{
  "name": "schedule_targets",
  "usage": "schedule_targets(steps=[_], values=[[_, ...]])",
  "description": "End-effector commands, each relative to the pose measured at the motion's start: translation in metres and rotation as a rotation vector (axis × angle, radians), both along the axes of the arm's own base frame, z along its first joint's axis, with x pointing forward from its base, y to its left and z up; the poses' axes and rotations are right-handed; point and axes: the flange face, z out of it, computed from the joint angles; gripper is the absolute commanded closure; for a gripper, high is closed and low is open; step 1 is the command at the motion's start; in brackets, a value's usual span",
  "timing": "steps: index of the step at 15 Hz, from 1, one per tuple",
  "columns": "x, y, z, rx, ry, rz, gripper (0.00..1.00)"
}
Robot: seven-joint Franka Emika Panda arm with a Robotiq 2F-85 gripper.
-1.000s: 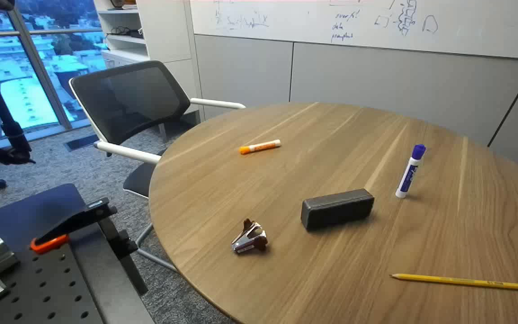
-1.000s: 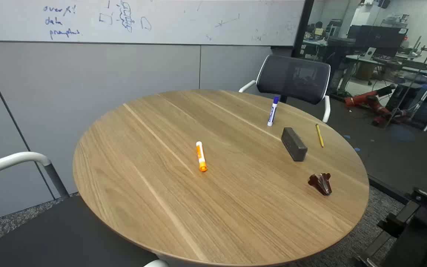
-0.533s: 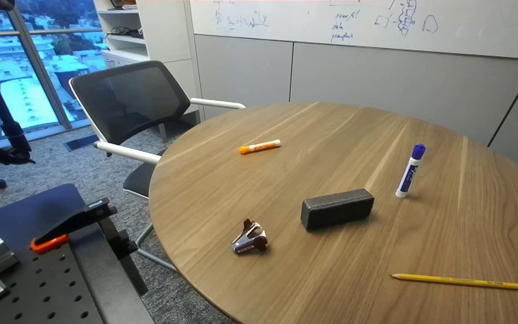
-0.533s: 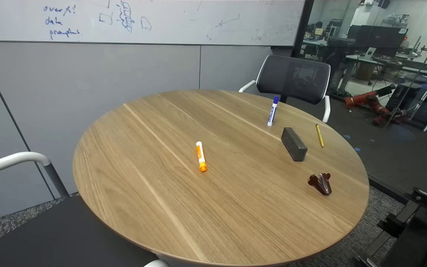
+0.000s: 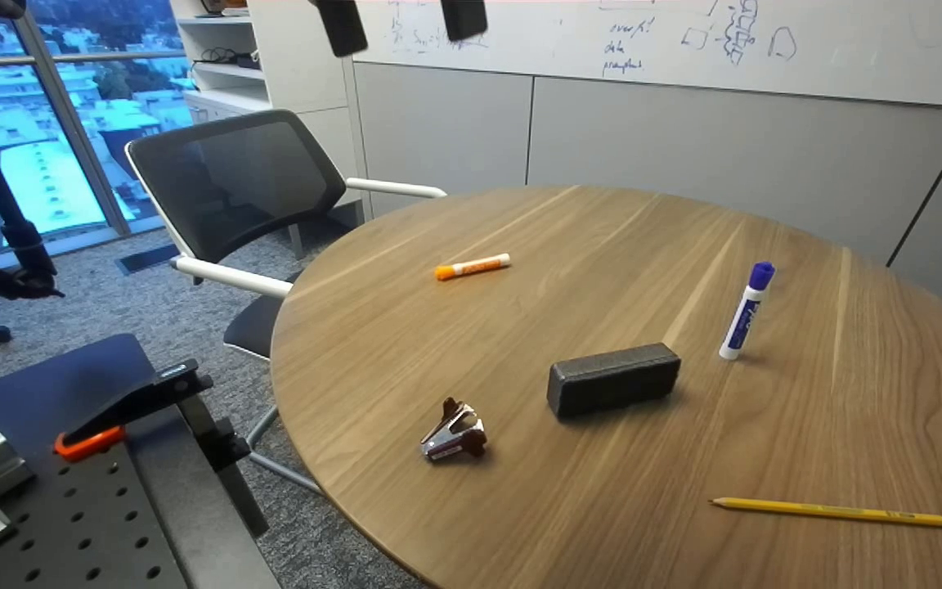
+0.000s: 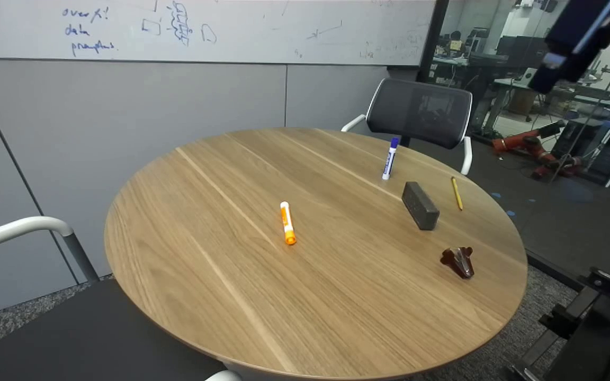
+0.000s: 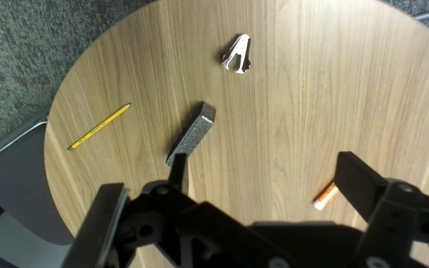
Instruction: Move the duster to the left
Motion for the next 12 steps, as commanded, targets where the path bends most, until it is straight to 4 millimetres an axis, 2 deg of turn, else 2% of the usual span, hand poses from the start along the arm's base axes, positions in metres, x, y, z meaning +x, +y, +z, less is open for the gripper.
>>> schedule_targets(steps=[1, 4, 7, 9, 12], values=[[0.07, -0.017, -0.033, -0.029, 0.067, -0.104, 0.0], [0.104, -0.054, -0.054, -0.022, 0.111, -0.181, 0.0], [0.13, -0.092, -0.086, -0.045, 0.193, -0.262, 0.0], [0.146, -0.103, -0.111, -0.049, 0.251, -0.308, 0.0], [0.163, -0.098, -0.144, -0.014, 0.308, -0.345, 0.0]])
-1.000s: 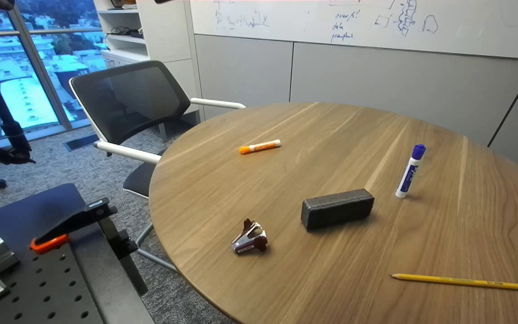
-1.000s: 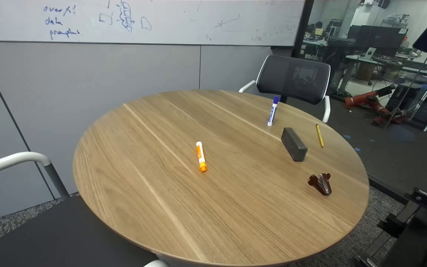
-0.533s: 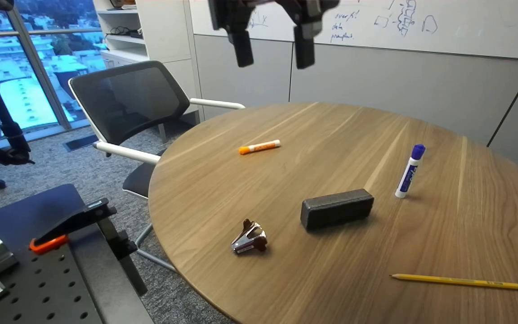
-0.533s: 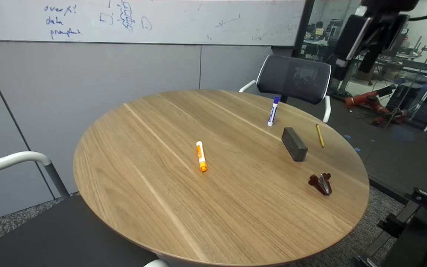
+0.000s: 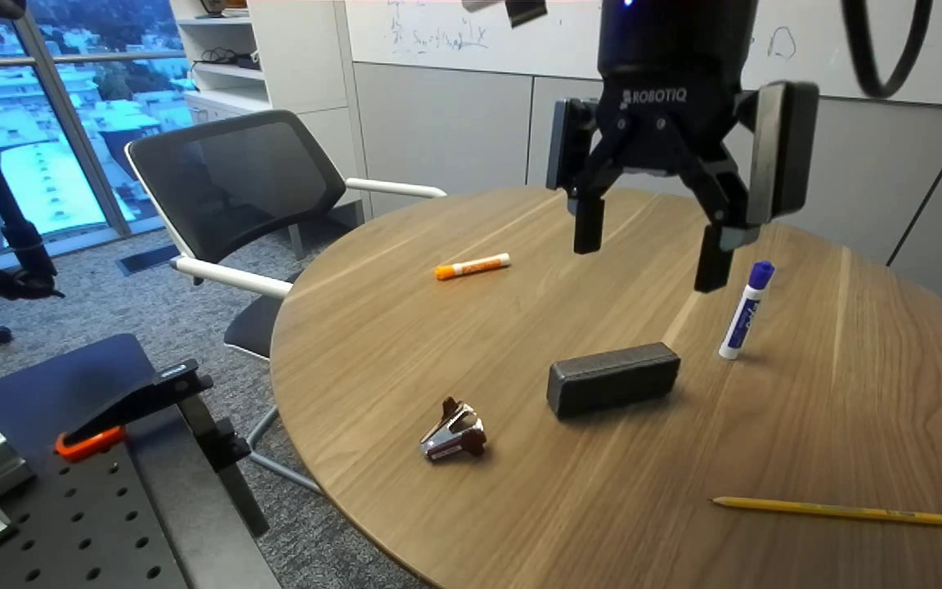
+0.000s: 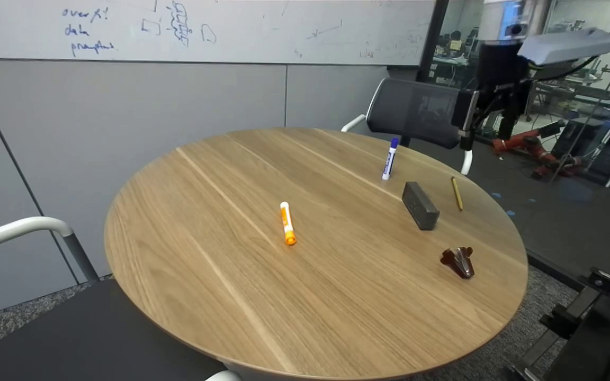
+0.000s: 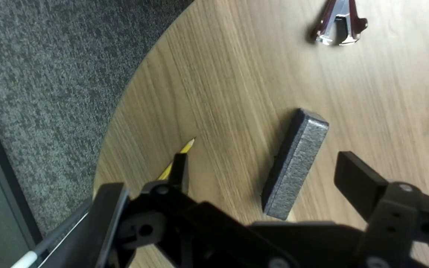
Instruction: Move the duster to the left
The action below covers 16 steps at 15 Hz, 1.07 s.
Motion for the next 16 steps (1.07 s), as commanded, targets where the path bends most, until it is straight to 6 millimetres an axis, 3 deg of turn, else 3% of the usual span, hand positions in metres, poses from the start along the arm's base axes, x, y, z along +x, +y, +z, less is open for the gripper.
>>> schedule_targets(steps=[1, 7, 15, 16], values=[[0.03, 0.007, -0.037, 0.048, 0.061, -0.083, 0.0], [0.063, 0.014, -0.097, 0.099, 0.098, -0.214, 0.0], [0.093, 0.036, -0.151, 0.061, 0.09, -0.288, 0.0], [0.096, 0.037, -0.156, 0.047, 0.091, -0.296, 0.1]])
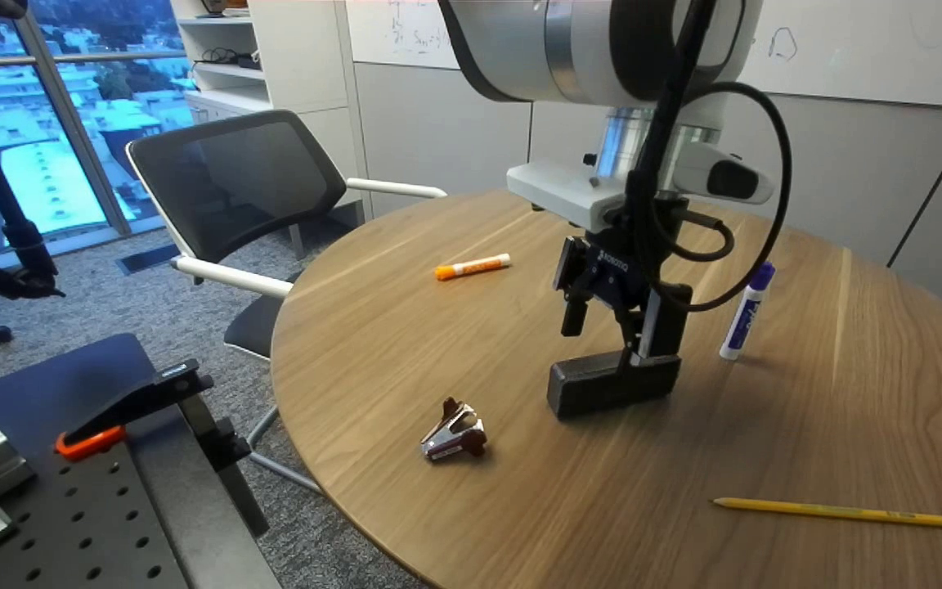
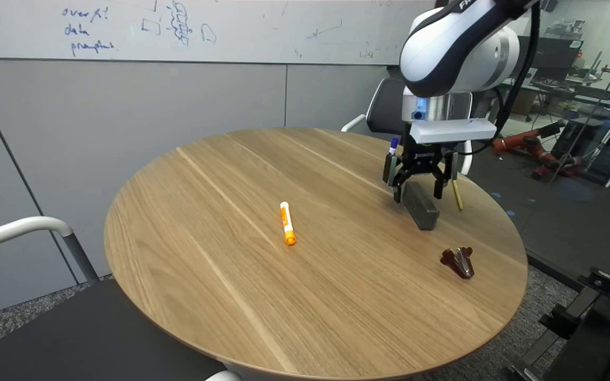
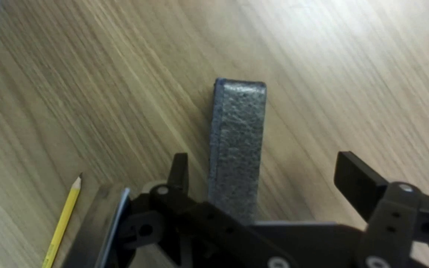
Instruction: Move the duster to the left
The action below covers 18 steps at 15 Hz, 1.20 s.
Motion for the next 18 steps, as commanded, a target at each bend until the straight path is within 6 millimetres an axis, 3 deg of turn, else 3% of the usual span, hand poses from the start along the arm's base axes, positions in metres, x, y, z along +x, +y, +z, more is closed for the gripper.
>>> schedule_targets(steps=[1, 6, 9, 10, 14, 18], values=[[0.015, 0.004, -0.014, -0.031, 0.024, -0.046, 0.28], [0.018, -0.001, -0.021, -0.057, 0.088, -0.083, 0.66], [0.011, 0.024, 0.004, -0.062, 0.078, -0.026, 0.88], [0.004, 0.046, 0.014, -0.061, 0.062, 0.017, 0.95], [-0.031, 0.13, 0.028, -0.071, 0.047, 0.21, 0.93], [-0.09, 0.216, 0.012, -0.057, 0.069, 0.375, 0.93]])
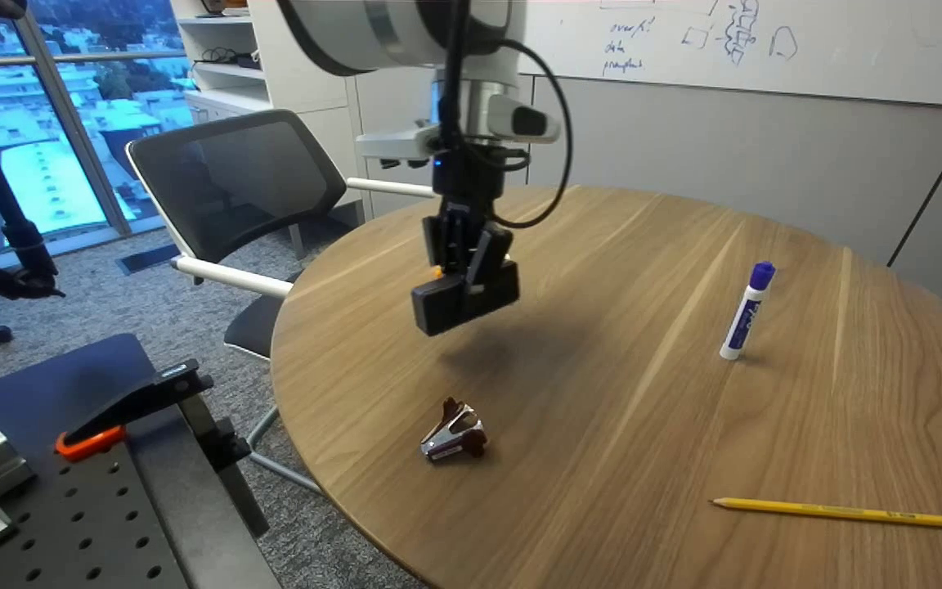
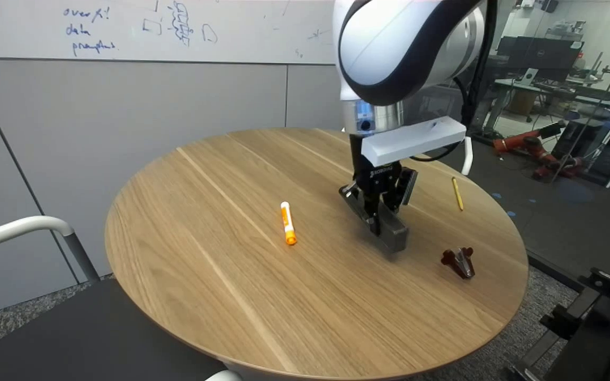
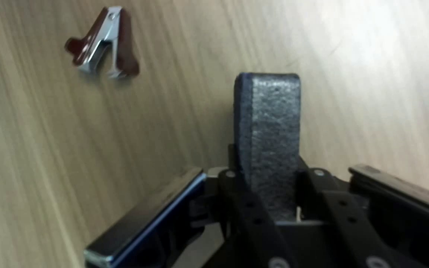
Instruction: Move the duster to the left
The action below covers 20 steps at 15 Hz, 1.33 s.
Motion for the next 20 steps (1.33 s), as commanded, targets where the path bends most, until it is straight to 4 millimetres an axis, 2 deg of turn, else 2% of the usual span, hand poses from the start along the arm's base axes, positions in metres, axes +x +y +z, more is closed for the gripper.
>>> schedule_targets(steps=[1, 3, 5, 8, 9, 10, 13, 16, 17, 18, 20], values=[[-0.064, 0.053, -0.012, 0.022, 0.03, 0.13, 0.93], [-0.092, 0.076, -0.026, 0.033, 0.056, 0.178, 0.93], [-0.11, 0.088, -0.038, 0.037, 0.074, 0.204, 0.93], [-0.116, 0.087, -0.036, 0.035, 0.062, 0.215, 0.93], [-0.116, 0.086, -0.035, 0.032, 0.058, 0.215, 0.46], [-0.116, 0.083, -0.035, 0.027, 0.064, 0.215, 0.45], [-0.119, 0.082, -0.027, 0.012, 0.083, 0.221, 0.25], [-0.127, 0.079, -0.004, -0.017, 0.107, 0.241, 0.04], [-0.116, 0.083, -0.031, 0.008, 0.097, 0.217, 0.0], [-0.116, 0.083, -0.026, 0.007, 0.094, 0.218, 0.14], [-0.116, 0.083, -0.028, 0.007, 0.096, 0.218, 0.0]])
